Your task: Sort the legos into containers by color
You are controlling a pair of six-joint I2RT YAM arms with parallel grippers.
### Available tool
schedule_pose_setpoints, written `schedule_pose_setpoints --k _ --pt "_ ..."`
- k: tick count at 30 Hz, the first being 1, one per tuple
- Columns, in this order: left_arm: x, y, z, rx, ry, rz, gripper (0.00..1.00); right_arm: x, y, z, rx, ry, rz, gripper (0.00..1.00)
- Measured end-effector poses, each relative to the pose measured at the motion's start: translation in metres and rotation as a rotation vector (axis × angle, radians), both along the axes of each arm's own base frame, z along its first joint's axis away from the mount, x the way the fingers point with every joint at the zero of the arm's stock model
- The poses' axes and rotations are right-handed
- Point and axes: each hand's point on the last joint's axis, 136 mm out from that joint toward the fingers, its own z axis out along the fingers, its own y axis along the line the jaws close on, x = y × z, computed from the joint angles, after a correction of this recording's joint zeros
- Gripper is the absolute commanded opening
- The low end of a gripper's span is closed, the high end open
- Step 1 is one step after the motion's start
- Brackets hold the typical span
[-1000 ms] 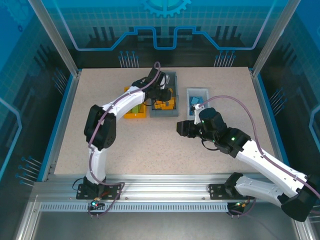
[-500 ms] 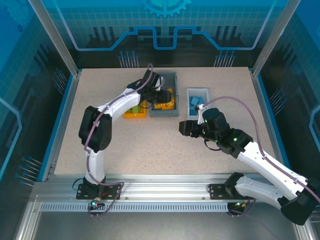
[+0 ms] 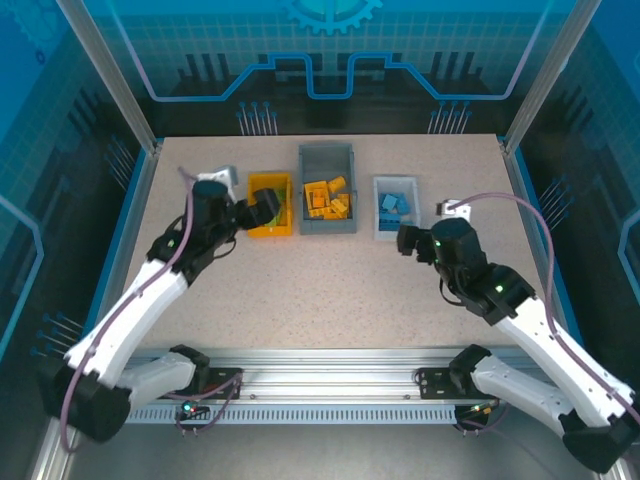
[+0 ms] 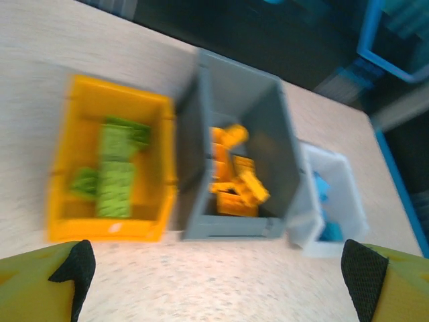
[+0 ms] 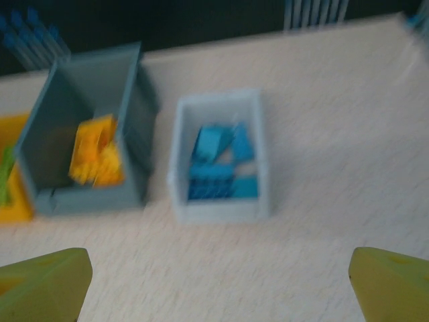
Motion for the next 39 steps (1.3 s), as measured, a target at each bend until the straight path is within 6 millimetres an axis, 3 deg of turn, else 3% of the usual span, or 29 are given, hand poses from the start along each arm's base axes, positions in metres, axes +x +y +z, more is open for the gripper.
schedule_pose_setpoints --k 2,3,6,8,10,14,17,23,26,32,36,39 --pt "-0.015 0.028 -0.013 0.059 -0.033 0.103 0.99 0.009 -0.025 -0.006 -0.030 -0.062 -0.063 1.00" --pt "-0.022 0.041 -0.026 0.100 -0.041 0.142 0.99 0.016 -0.041 -0.021 -0.048 -0.078 -0.104 1.00" --pt "-0.040 0.069 -0.076 0.236 0.016 0.210 0.99 0.025 -0.076 -0.093 -0.106 0.001 -0.171 1.00" --pt "-0.049 0.081 -0.107 0.333 0.070 0.223 0.99 0.023 -0.088 -0.139 -0.134 0.097 -0.176 1.00" --pt "-0.053 0.091 -0.126 0.420 0.086 0.223 0.99 0.027 -0.090 -0.163 -0.149 0.154 -0.149 1.00" --pt "-0.048 0.104 -0.145 0.545 0.037 0.230 0.99 0.064 -0.075 -0.175 -0.143 0.106 -0.053 1.00" --pt "-0.037 0.118 -0.158 0.589 0.040 0.265 0.99 0.080 -0.070 -0.190 -0.154 0.119 0.003 1.00" --pt "-0.006 0.136 -0.186 0.606 0.071 0.277 0.99 0.111 -0.068 -0.180 -0.149 0.024 0.071 1.00" --pt "0.012 0.131 -0.189 0.604 0.047 0.243 0.99 0.118 -0.063 -0.177 -0.148 -0.037 0.101 1.00" --pt "0.044 0.113 -0.164 0.533 -0.152 0.187 0.99 0.109 -0.058 -0.181 -0.169 -0.072 0.128 1.00" --pt "0.036 0.106 -0.201 0.538 -0.101 0.123 0.99 0.119 -0.061 -0.173 -0.190 -0.087 0.094 1.00" --pt "0.049 0.109 -0.194 0.500 -0.109 0.109 0.99 0.121 -0.063 -0.169 -0.198 -0.095 0.078 1.00"
